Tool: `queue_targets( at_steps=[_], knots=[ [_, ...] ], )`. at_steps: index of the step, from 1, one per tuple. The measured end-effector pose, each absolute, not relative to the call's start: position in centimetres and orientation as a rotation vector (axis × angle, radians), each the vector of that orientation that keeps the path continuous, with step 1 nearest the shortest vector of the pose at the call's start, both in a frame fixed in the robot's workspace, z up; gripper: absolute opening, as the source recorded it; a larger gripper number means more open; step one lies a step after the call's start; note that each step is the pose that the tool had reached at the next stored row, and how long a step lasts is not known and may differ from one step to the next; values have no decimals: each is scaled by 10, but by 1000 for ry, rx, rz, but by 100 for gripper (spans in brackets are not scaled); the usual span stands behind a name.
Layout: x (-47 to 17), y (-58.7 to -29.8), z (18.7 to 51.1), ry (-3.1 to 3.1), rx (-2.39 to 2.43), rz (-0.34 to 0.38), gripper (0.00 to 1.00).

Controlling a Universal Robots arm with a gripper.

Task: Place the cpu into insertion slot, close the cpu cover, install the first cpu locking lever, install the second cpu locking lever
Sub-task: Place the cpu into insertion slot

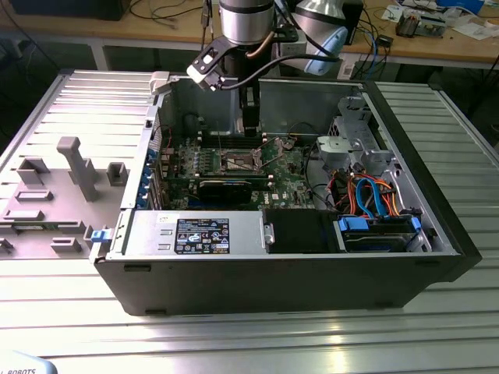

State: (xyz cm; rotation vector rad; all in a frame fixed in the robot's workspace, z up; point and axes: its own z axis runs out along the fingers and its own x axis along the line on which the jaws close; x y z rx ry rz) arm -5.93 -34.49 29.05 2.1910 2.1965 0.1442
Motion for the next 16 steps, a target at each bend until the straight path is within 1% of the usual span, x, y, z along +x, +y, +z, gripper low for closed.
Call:
queue_targets(
  at_steps=[16],
  knots=[
    [-59, -345, 287, 2196, 2191, 145, 54]
  ],
)
